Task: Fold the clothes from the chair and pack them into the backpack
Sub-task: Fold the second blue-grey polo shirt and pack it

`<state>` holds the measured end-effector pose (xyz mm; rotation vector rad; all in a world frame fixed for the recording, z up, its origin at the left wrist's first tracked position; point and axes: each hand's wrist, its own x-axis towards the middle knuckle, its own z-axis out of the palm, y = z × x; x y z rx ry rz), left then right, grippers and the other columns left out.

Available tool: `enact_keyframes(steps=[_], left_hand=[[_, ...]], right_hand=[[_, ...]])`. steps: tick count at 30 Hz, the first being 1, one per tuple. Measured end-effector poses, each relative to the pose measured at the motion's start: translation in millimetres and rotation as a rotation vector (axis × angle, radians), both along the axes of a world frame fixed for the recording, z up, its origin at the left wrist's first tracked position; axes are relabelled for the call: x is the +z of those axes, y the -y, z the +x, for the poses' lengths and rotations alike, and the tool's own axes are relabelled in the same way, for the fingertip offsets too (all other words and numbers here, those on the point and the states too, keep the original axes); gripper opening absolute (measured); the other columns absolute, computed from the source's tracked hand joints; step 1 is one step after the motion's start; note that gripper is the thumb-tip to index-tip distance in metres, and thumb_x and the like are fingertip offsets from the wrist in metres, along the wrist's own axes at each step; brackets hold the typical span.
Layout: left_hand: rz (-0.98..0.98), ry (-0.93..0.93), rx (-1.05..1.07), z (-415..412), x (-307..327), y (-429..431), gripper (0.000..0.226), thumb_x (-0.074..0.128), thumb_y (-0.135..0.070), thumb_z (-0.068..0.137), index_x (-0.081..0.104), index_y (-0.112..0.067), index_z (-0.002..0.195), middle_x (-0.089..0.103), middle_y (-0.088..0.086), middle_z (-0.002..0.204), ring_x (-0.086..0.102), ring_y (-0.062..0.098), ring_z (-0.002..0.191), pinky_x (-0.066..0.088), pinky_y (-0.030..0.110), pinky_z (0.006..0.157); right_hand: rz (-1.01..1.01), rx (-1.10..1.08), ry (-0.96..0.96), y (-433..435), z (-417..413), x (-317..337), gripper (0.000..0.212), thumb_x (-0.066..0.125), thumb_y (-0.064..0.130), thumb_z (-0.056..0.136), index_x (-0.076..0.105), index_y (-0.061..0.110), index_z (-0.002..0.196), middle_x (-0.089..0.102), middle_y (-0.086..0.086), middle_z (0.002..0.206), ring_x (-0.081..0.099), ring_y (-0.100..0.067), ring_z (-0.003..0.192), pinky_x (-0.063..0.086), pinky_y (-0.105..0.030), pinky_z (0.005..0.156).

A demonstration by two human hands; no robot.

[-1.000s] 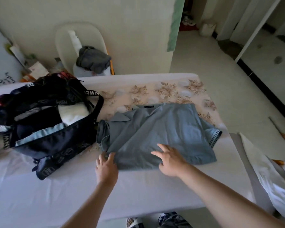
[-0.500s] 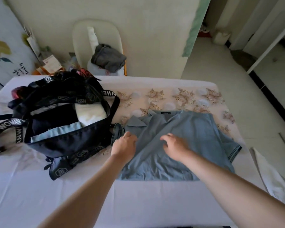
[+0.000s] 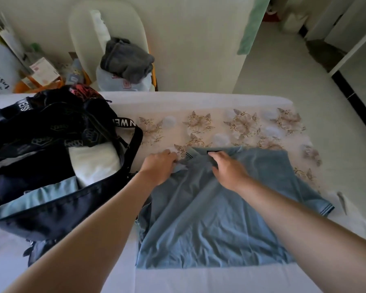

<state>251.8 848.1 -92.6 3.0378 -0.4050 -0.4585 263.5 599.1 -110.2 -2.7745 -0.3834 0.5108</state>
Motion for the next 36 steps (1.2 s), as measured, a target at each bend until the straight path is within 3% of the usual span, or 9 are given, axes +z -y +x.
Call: enact_keyframes(steps=[4,7,13,16,20,27,30,34,36], left_hand=[[0.114,0.107,0.254,13.9,10.0,-21.7,0.031,0.049,-0.003,0.092,0.050,-0.013,0.121,0.051,0.007,0.122,0.062,0.029,0.096,0.047,0.036,0.067],[0.149,0.175,0.352,18.1,8.0,-28.9,0.043,0.055,0.000,0.086,0.049,-0.011,0.127,0.050,0.011,0.126,0.054,0.031,0.110,0.046,0.039,0.087],[-0.134,0.337,-0.004,-12.0,-12.9,13.2,0.040,0.052,-0.011,0.087,0.056,-0.021,0.126,0.051,0.005,0.128,0.051,0.029,0.114,0.039,0.041,0.095],[0.002,0.007,-0.046,-38.3,-40.1,18.3,0.054,0.032,-0.048,0.102,0.022,-0.033,0.153,0.013,0.000,0.162,0.018,0.030,0.147,0.022,0.050,0.114],[0.125,-0.109,0.090,-54.0,-56.3,2.5,0.066,0.012,-0.064,0.098,-0.019,-0.040,0.151,-0.029,0.000,0.159,-0.021,0.028,0.149,-0.011,0.062,0.114],[-0.108,0.049,-0.145,-82.2,-22.0,66.3,0.063,0.030,-0.043,0.103,0.007,-0.022,0.158,-0.009,0.004,0.165,-0.008,0.025,0.152,0.004,0.049,0.122],[-0.140,-0.022,-0.306,-119.3,-36.2,103.8,0.075,0.039,-0.057,0.096,0.008,-0.027,0.158,-0.009,0.004,0.165,-0.006,0.024,0.152,0.002,0.050,0.122],[-0.073,-0.091,-0.358,-157.6,-58.4,120.5,0.103,0.041,-0.083,0.068,0.020,-0.033,0.156,0.002,0.009,0.165,0.008,0.029,0.152,0.019,0.068,0.113],[-0.037,-0.104,-0.381,-160.2,-58.2,122.6,0.114,0.036,-0.090,0.060,0.006,-0.037,0.156,-0.016,0.005,0.162,-0.012,0.026,0.151,0.000,0.066,0.115]], right_hand=[[0.006,-0.027,0.108,-8.3,5.0,-7.2,0.052,0.055,0.021,0.096,0.040,0.018,0.146,0.042,-0.009,0.138,0.059,-0.034,0.110,0.052,-0.043,0.085],[-0.041,-0.033,0.211,-13.0,-0.3,-12.9,0.059,0.062,0.015,0.091,0.040,0.016,0.146,0.039,-0.013,0.141,0.054,-0.036,0.114,0.049,-0.045,0.093],[-0.204,0.038,0.107,-19.8,-27.6,-33.5,0.063,0.041,0.042,0.101,0.019,0.025,0.157,0.009,-0.016,0.164,0.016,-0.034,0.150,0.022,-0.058,0.114],[-0.193,0.032,0.021,-9.5,-25.9,-35.6,0.067,0.031,0.050,0.103,0.001,0.030,0.159,-0.009,-0.010,0.166,-0.004,-0.027,0.153,0.007,-0.058,0.120],[-0.183,0.000,0.060,10.9,-37.1,-28.4,0.069,0.037,0.045,0.102,0.006,0.023,0.159,-0.006,-0.014,0.166,-0.002,-0.031,0.153,0.009,-0.052,0.122],[-0.231,-0.127,0.125,59.2,-129.6,-32.4,0.063,0.031,0.046,0.100,0.019,0.024,0.158,0.003,-0.013,0.166,0.007,-0.031,0.153,0.020,-0.054,0.119],[-0.294,-0.198,0.088,95.0,-169.1,-41.2,0.068,0.023,0.053,0.096,0.025,0.023,0.156,0.011,-0.014,0.165,0.016,-0.033,0.151,0.027,-0.054,0.116],[-0.319,-0.242,0.038,151.5,-208.7,-42.9,0.079,0.002,0.070,0.092,0.011,0.029,0.159,-0.005,-0.010,0.167,0.000,-0.028,0.154,0.009,-0.045,0.122],[-0.335,-0.236,-0.005,170.1,-215.3,-36.7,0.080,-0.002,0.073,0.088,-0.005,0.035,0.158,-0.018,-0.007,0.165,-0.012,-0.024,0.153,0.001,-0.040,0.123]])
